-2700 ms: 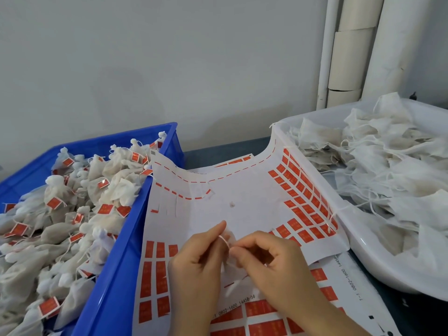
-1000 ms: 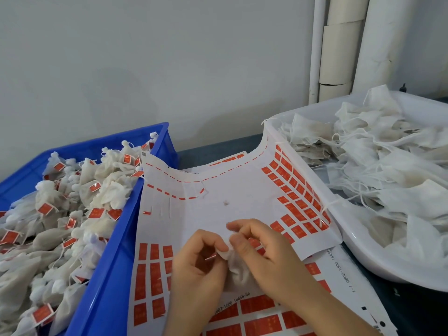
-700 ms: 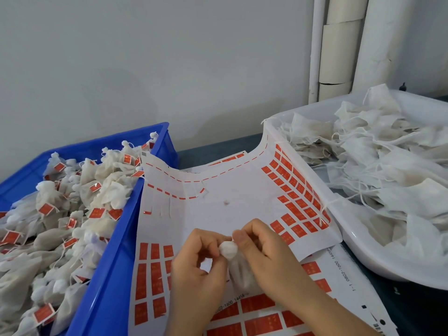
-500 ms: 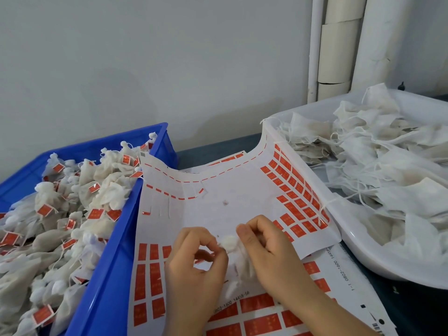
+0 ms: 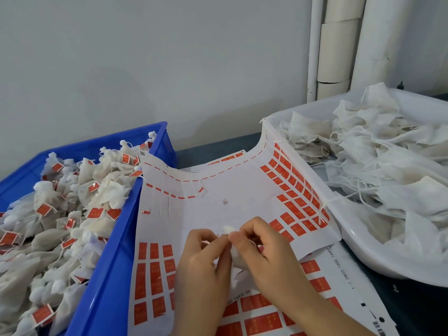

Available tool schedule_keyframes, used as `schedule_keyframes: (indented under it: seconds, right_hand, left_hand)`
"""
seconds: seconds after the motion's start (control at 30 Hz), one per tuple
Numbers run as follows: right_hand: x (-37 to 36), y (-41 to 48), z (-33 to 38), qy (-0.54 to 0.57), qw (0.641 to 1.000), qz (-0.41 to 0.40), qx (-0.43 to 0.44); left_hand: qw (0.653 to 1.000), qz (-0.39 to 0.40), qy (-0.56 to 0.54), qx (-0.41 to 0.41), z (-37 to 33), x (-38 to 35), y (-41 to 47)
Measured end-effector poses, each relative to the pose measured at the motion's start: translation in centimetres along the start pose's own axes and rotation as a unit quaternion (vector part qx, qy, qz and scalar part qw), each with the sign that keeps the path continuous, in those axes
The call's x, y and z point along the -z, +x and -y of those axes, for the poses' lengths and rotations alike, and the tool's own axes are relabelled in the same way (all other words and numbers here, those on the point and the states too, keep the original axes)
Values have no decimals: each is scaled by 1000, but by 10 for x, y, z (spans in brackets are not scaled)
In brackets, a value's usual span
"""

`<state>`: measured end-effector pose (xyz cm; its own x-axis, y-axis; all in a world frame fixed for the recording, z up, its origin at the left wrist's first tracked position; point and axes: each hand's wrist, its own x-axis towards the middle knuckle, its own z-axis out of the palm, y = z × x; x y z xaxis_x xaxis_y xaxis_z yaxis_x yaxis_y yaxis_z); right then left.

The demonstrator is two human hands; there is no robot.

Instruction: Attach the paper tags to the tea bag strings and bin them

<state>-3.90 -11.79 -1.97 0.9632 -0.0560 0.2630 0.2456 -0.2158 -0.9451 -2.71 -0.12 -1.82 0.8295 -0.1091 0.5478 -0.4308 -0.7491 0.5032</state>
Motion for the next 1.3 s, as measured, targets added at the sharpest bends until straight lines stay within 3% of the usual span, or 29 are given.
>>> schedule_keyframes:
  seconds: [0.1,0.2,0.27,0.33,0.6,0.73,0.93,1.03,1.17,1.3]
  right_hand:
    - [0,1,-1,-17,1000,17,-5]
    - [1,1,-1,-26,999,31,3]
    - [1,0,0,-23,999,33,16]
    - [1,0,1,-26,999,35,28]
    - [2,-1,3,-62,994,51,71]
    - [5,0,7,-31,998,32,45]
    - [9,3,8,31,999,13,-1]
    - [9,3,8,50,998,35,-16]
    - [11,6,9,138,987,37,-74]
    - [13,5,11,164,974,115,-102]
  left_hand:
    - [973,102,-148,148,-1,-3,-1]
    - [864,144,-378,300,-2,3,5]
    - [796,142,-486,330,-5,8,7]
    - [777,142,-525,315,-5,11,6]
    - [805,105,-508,288,0,13,6]
    - [842,88,-463,264,3,12,4]
    - [865,164,-432,197,4,13,3]
    - [862,196,-432,181,3,15,3]
    - [841,180,-477,179,3,17,4]
    - [834,172,-498,166,4,20,4]
